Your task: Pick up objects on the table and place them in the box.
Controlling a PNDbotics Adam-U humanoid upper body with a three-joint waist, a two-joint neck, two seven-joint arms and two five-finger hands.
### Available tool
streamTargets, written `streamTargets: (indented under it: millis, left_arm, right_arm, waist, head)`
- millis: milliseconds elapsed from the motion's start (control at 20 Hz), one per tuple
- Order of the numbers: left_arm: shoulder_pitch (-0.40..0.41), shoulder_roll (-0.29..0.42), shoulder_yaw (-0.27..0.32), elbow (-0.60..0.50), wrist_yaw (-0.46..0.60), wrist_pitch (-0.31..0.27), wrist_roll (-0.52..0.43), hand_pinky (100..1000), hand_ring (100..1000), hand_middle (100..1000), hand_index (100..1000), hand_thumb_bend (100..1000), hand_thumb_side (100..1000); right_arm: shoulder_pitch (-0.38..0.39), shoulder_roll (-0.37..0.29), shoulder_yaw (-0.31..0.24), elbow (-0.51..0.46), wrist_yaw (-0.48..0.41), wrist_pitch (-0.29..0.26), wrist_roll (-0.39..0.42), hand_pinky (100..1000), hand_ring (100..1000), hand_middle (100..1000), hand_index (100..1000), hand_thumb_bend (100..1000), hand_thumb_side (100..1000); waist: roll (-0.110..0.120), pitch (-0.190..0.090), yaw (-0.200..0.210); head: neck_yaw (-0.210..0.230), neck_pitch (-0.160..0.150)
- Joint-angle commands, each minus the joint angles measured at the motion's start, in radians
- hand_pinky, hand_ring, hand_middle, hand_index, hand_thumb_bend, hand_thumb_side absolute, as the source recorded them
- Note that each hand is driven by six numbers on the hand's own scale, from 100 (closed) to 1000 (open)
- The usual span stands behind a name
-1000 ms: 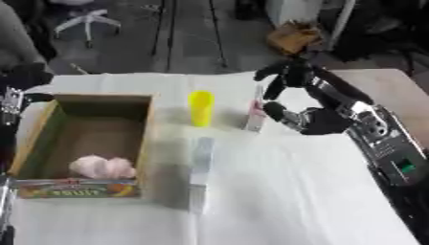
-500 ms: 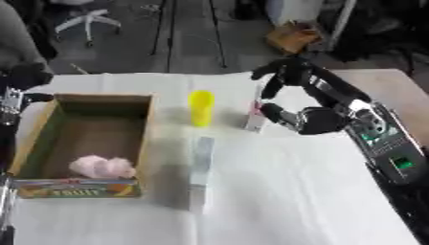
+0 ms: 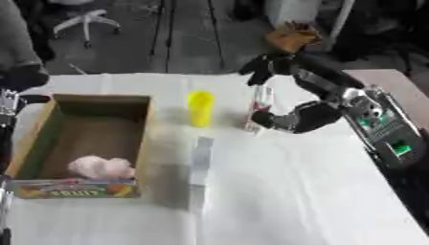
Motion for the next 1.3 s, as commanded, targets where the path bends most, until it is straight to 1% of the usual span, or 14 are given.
streamTargets:
  millis: [50,100,150,200,250,300,400,600,650,700,750,900,1100,1300]
  left_arm:
    - [-0.006,0.015,-0.004,-0.012,-0.003,-0.001,-0.005,688,791,673,810,484,957]
    - [-0.006,0.015,-0.004,-0.012,-0.003,-0.001,-0.005,688,791,673,810,484,957]
    - [-0.006,0.015,-0.007,-0.012,-0.003,-0.001,-0.007,688,791,672,810,484,958]
    - [-0.006,0.015,-0.008,-0.012,-0.003,-0.002,-0.008,688,791,672,810,484,958]
    - [-0.005,0.016,-0.007,-0.012,-0.003,-0.001,-0.008,688,791,672,810,484,958]
    - [-0.005,0.016,-0.006,-0.012,-0.003,-0.001,-0.008,688,791,672,810,484,958]
    - [-0.004,0.016,-0.005,-0.012,-0.003,0.000,-0.007,688,791,672,810,485,958]
    - [-0.004,0.015,-0.007,-0.013,-0.002,0.000,-0.008,688,791,672,810,485,958]
    - [-0.005,0.016,-0.007,-0.013,-0.002,-0.001,-0.009,688,791,671,810,486,958]
    - [-0.005,0.017,-0.008,-0.013,-0.002,-0.001,-0.009,688,791,671,810,486,958]
    - [-0.005,0.017,-0.008,-0.013,-0.001,-0.001,-0.009,688,791,671,810,486,958]
    - [-0.006,0.016,-0.009,-0.013,0.000,-0.001,-0.011,689,791,671,810,486,958]
    - [-0.008,0.013,-0.010,-0.014,0.000,-0.001,-0.014,688,790,670,810,486,958]
    - [-0.008,0.013,-0.009,-0.014,0.002,-0.002,-0.013,688,789,666,810,488,958]
  right_arm:
    - [-0.066,-0.046,0.038,0.007,0.056,-0.050,0.051,821,821,882,919,491,443]
    - [-0.080,-0.046,0.045,0.012,0.073,-0.067,0.068,882,876,913,931,502,401]
    - [-0.097,-0.055,0.058,0.004,0.089,-0.083,0.084,904,910,934,939,510,372]
    - [-0.119,-0.067,0.078,-0.010,0.105,-0.100,0.100,911,919,938,941,512,364]
    - [-0.143,-0.076,0.099,-0.023,0.121,-0.115,0.116,935,948,955,948,521,347]
    - [-0.163,-0.082,0.114,-0.032,0.138,-0.132,0.132,949,964,962,953,552,358]
    - [-0.186,-0.084,0.125,-0.045,0.171,-0.165,0.166,963,981,975,956,522,317]
    - [-0.211,-0.070,0.136,-0.075,0.237,-0.231,0.232,975,997,982,958,517,297]
    - [-0.217,-0.061,0.140,-0.083,0.253,-0.248,0.248,984,1000,985,957,497,247]
    - [-0.225,-0.049,0.153,-0.090,0.271,-0.265,0.265,984,1000,985,957,497,247]
    - [-0.230,-0.037,0.165,-0.091,0.287,-0.281,0.282,984,1000,985,956,488,226]
    - [-0.235,0.001,0.181,-0.074,0.337,-0.332,0.332,982,1000,983,955,485,218]
    - [-0.227,0.057,0.173,-0.024,0.398,-0.392,0.391,973,999,977,953,484,219]
    - [-0.213,0.094,0.151,0.054,0.458,-0.432,0.403,966,992,972,951,484,221]
  waist:
    - [0.000,-0.009,0.002]
    - [0.000,-0.009,0.002]
    - [-0.003,-0.010,0.009]
    - [-0.004,-0.009,0.012]
    - [-0.005,-0.009,0.013]
    - [-0.006,-0.008,0.013]
    - [-0.007,-0.008,0.013]
    - [-0.010,-0.009,0.014]
    - [-0.011,-0.010,0.017]
    - [-0.011,-0.010,0.018]
    - [-0.012,-0.010,0.018]
    - [-0.012,-0.010,0.020]
    - [-0.010,-0.009,0.022]
    - [-0.007,-0.008,0.024]
  head:
    - [-0.006,0.007]
    - [-0.006,0.007]
    - [-0.012,0.007]
    - [-0.013,0.007]
    - [-0.013,0.007]
    - [-0.012,0.007]
    - [-0.011,0.007]
    - [-0.011,0.007]
    - [-0.013,0.007]
    - [-0.014,0.007]
    - [-0.016,0.007]
    - [-0.018,0.007]
    - [-0.018,0.007]
    - [-0.021,0.007]
